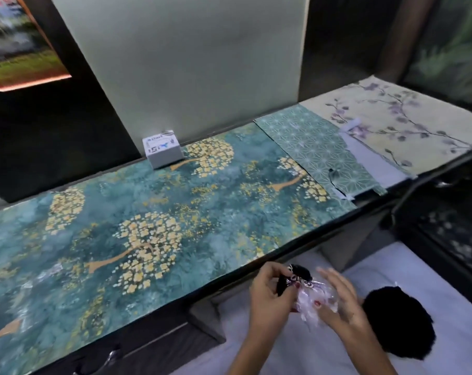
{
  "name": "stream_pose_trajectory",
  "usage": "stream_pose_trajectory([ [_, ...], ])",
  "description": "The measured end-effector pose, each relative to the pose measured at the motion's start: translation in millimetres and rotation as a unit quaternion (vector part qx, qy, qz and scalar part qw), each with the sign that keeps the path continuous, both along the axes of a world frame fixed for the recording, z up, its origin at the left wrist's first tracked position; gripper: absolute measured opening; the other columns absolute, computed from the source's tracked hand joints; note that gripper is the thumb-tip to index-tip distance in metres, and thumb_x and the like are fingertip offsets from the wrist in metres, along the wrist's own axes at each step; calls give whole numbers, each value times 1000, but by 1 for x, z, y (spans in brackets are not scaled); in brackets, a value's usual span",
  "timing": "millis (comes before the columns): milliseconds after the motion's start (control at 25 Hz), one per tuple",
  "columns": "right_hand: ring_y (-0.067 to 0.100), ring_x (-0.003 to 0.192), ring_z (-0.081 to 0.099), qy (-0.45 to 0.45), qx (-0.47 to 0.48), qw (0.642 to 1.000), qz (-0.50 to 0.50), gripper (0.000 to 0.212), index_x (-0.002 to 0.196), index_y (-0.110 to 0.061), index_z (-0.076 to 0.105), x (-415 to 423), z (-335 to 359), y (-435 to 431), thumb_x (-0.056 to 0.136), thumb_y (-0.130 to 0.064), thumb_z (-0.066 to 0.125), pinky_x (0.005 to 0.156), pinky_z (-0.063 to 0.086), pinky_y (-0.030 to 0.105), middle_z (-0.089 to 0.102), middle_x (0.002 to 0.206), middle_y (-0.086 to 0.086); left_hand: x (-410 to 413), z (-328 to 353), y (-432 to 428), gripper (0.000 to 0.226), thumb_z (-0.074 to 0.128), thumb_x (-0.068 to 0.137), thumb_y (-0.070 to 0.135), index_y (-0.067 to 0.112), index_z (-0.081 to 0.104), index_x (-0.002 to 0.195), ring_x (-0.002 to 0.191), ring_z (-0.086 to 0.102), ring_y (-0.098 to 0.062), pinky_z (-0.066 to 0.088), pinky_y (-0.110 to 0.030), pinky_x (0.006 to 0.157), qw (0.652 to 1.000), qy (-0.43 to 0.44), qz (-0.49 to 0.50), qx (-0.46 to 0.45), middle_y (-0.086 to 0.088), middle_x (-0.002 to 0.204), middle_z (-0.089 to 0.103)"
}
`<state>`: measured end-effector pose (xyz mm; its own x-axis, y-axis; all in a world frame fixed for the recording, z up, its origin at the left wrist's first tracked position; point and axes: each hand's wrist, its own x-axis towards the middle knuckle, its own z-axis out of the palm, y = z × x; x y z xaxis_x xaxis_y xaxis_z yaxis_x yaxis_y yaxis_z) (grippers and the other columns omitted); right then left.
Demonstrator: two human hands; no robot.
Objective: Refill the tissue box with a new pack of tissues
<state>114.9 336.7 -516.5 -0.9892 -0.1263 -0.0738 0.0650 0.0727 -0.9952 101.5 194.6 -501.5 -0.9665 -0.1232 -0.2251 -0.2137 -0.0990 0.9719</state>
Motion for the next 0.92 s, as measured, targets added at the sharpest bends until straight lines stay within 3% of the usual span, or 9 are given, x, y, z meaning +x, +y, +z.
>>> stream_pose_trajectory([
  [40,-22,113,39,-16,6,1000,19,58,118,-34,52,1,-6,9,64,-34,75,87,34,-3,45,128,-24,-2,-9,8,26,61,74,-10,14,53,81,52,54,-7,47,-20,39,1000,-9,-3,6,-5,77,59],
  [120,-14,102,54,-60,-26,998,13,51,115,-34,52,-1,-18,30,72,-13,70,77,45,3,58,116,-29,-8,-22,27,31,59,75,-13,15,56,89,53,60,-5,49,-20,41,998,-46,-42,22,-4,82,64],
  [240,5,72,65,-106,-13,987,-120,39,101,-15,54,-10,-55,74,74,11,65,56,51,10,65,91,-2,-29,-46,72,31,55,79,-12,18,58,86,49,60,0,49,-14,44,983,-111,-147,-5,1,87,63],
  [360,18,59,53,-164,46,950,-262,37,82,-14,46,-28,-125,127,67,9,72,45,49,24,54,75,8,-60,-101,114,24,57,84,4,24,53,97,66,56,-3,41,-6,53,955,-164,-226,-95,9,94,55],
  [480,31,67,55,-259,76,866,-420,34,66,-13,42,-58,-222,199,67,0,73,59,43,35,52,70,11,-98,-179,153,20,56,85,10,18,56,104,84,52,-13,41,-13,60,935,-197,-244,-167,-1,100,54],
  [600,44,98,58,-296,136,823,-466,6,79,-5,55,-86,-324,260,77,-4,61,82,47,43,62,98,25,-125,-251,185,14,54,88,16,15,61,99,66,48,-6,34,-2,39,896,-250,-321,-177,5,75,53],
  [760,48,96,58,-265,248,851,-380,48,96,14,58,-111,-465,303,77,-29,58,84,46,51,61,103,38,-140,-370,205,12,53,88,14,19,58,97,65,47,-2,33,1,38,920,-237,-270,-154,9,74,53],
  [840,49,109,50,-282,290,864,-299,44,109,10,54,-117,-521,320,76,-19,62,94,40,54,55,116,37,-138,-420,207,12,53,87,12,19,59,95,69,50,-1,36,-1,43,926,-241,-248,-152,7,81,55],
  [920,46,127,36,-328,276,873,-233,75,134,-4,35,-119,-556,336,71,-35,60,107,32,53,33,142,29,-130,-447,206,16,53,87,9,19,59,97,74,52,-2,41,-5,53,926,-248,-240,-152,4,92,57],
])
